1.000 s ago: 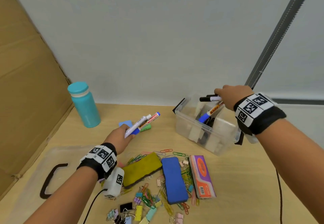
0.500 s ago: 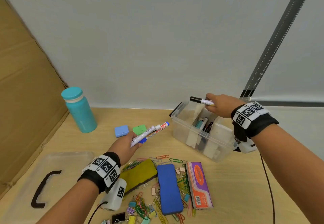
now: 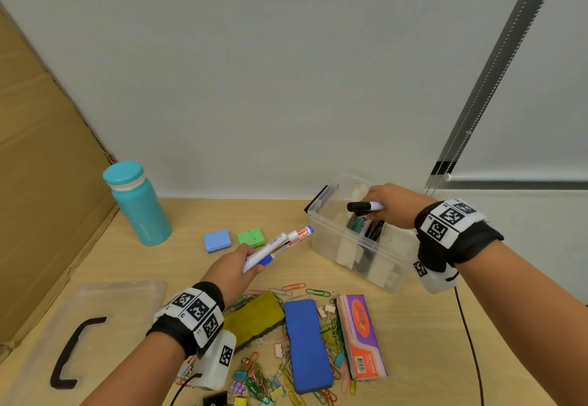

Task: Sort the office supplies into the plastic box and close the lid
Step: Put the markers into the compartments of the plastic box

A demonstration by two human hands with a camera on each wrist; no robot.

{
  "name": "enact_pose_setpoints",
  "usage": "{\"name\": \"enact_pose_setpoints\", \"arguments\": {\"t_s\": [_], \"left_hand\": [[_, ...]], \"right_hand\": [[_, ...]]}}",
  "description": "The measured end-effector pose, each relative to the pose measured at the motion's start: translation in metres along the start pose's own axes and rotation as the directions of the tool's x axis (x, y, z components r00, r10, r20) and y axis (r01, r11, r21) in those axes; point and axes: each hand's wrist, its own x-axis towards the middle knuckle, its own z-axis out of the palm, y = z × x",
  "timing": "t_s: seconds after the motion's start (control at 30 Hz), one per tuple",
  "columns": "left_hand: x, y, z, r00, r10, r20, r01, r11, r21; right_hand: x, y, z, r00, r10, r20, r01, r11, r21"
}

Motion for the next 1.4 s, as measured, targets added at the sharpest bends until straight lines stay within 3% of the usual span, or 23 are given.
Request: {"name": "enact_pose_setpoints", "arguments": {"t_s": [0.1, 0.17, 0.33, 0.43, 0.57, 0.77, 0.9, 0.97, 1.07, 1.17, 1.3, 1.4], "left_hand": [[-0.001, -0.003, -0.001, 1.000, -0.001, 0.002, 0.001, 1.000, -0.001], [-0.001, -0.005, -0.001, 1.000, -0.003, 0.000, 0.003, 1.000, -0.010], [-0.002, -0.008, -0.001, 1.000, -0.004, -0.007, 0.004, 1.000, -0.021], [-0.002, -0.006, 0.001, 1.000, -0.001, -0.005, 0.001, 1.000, -0.023], [-0.002, -0.003, 0.002, 1.000, -0.001, 0.010, 0.002, 1.000, -0.020], [-0.002, -0.003, 0.000, 1.000, -0.001, 0.009, 0.001, 1.000, -0.016], [-0.002, -0.005, 0.000, 1.000, -0.004, 0.018, 0.004, 1.000, -0.013], [-0.003, -0.005, 0.000, 1.000, -0.005, 0.025, 0.005, 1.000, -0.014], [-0.007, -0.003, 0.000, 1.000, 0.000, 0.029, 0.001, 1.000, -0.018], [-0.010, 0.006, -0.002, 0.999, 0.029, 0.019, -0.028, 0.999, -0.039], [-0.011, 0.045, -0.007, 0.993, 0.117, -0.011, -0.117, 0.987, -0.110], [0.000, 0.091, -0.008, 0.985, 0.166, -0.050, -0.171, 0.978, -0.122]], "right_hand": [[0.003, -0.003, 0.008, 0.988, 0.039, 0.152, -0.030, 0.998, -0.060], [0.002, -0.001, 0.009, 0.985, 0.056, 0.160, -0.051, 0.998, -0.037], [-0.007, 0.002, -0.008, 0.977, 0.135, -0.165, -0.110, 0.982, 0.152], [-0.013, -0.004, -0.010, 0.976, 0.078, -0.204, -0.014, 0.954, 0.298], [-0.006, 0.001, -0.004, 0.961, -0.028, -0.275, 0.081, 0.980, 0.183], [0.004, 0.004, 0.004, 1.000, 0.015, -0.023, -0.014, 1.000, 0.019], [0.009, 0.004, 0.019, 0.983, 0.113, 0.144, -0.074, 0.965, -0.252], [0.006, 0.003, 0.021, 0.969, 0.183, 0.168, -0.128, 0.947, -0.296], [-0.009, 0.006, 0.022, 0.981, 0.192, -0.020, -0.193, 0.970, -0.147], [-0.027, 0.021, 0.040, 0.914, 0.299, -0.274, -0.302, 0.953, 0.034], [-0.050, 0.029, 0.079, 0.796, 0.543, -0.266, -0.514, 0.840, 0.176], [-0.057, 0.025, 0.094, 0.769, 0.603, -0.211, -0.518, 0.782, 0.347]]}}
